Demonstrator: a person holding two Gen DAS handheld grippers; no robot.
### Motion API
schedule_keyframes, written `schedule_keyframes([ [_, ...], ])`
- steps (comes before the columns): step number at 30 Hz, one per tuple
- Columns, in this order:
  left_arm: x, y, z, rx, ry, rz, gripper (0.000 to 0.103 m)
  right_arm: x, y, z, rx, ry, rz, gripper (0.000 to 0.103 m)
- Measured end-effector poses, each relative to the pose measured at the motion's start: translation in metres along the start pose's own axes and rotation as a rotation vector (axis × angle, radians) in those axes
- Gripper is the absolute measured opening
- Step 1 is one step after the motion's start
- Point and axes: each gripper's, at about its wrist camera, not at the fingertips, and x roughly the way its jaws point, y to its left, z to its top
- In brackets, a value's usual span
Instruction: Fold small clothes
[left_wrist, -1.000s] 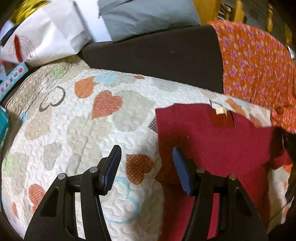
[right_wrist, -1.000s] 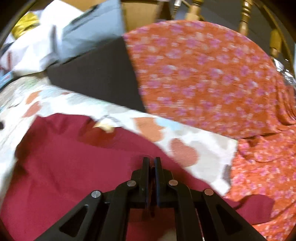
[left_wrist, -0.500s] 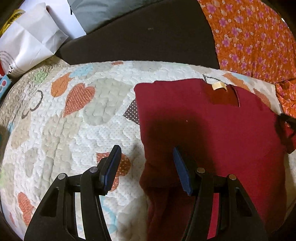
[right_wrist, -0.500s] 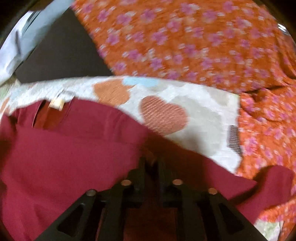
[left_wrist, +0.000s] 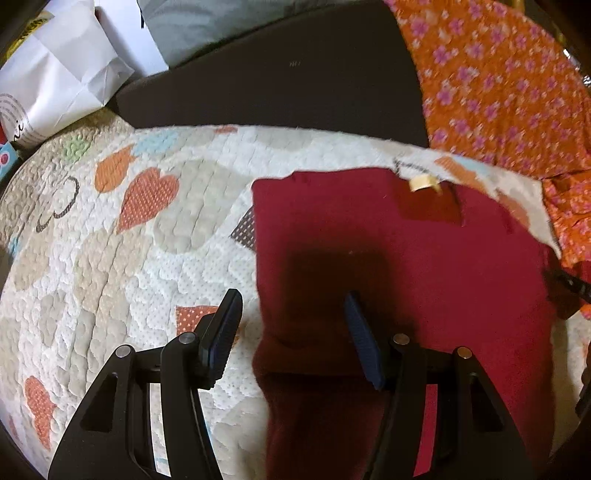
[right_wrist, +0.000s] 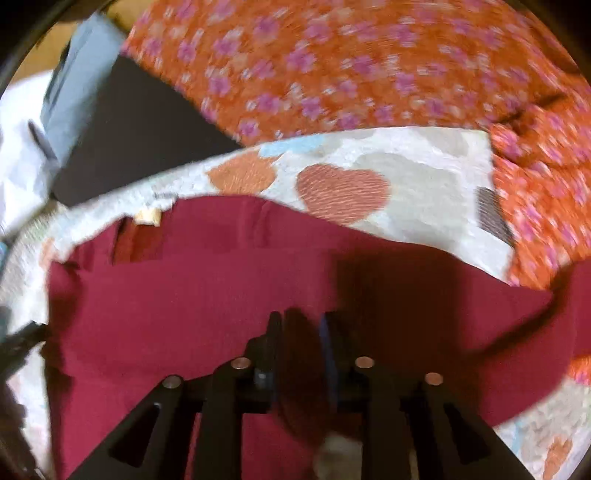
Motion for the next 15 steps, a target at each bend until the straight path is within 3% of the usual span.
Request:
schedule_keyframes([
  [2,-0.004,-0.002,0.000,0.000,-0.009,-0.009,0.058,-0.019,-0.038,-0.011,0.101,-0.032,-0.037,0.046],
  [3,-0.005,-0.002,0.001,-0.002,-0.010,-0.009,0.058,-0.026,-0.056,-0.014,0.146,-0.038,-0.061,0.048],
  [7,-0.005,0.000,0.001,-0.019,0.002,-0.013,0.058,-0.050,-0.144,-0.021,0.384,-0.060,-0.147,0.048],
  [11,-0.003,0.002,0.001,-0.027,0.008,-0.010,0.058,-0.073,-0.218,-0.024,0.594,-0.139,-0.206,0.048],
  [15,0.003,-0.002,0.000,-0.018,0.025,-0.022,0.058,-0.075,-0.273,-0.027,0.731,-0.168,-0.141,0.048],
])
